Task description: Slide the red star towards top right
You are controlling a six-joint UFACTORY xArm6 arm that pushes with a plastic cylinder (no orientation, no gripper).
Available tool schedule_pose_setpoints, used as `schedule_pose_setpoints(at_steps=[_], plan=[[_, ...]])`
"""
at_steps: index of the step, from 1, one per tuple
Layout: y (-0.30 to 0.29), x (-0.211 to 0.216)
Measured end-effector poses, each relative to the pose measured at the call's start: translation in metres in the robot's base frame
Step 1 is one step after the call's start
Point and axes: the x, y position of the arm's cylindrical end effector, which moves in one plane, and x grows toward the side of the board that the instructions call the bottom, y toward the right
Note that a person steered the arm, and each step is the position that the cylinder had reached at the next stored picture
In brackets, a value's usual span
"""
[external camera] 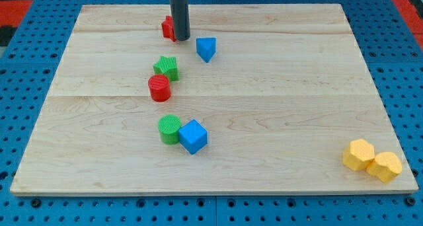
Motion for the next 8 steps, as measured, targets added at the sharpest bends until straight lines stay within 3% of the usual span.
schedule_pose_setpoints(at_steps=[2,3,6,8], plan=[[-0.105,-0.019],[-0.106,-0.029],[-0.011,-0.028],[0.021,-0.052]])
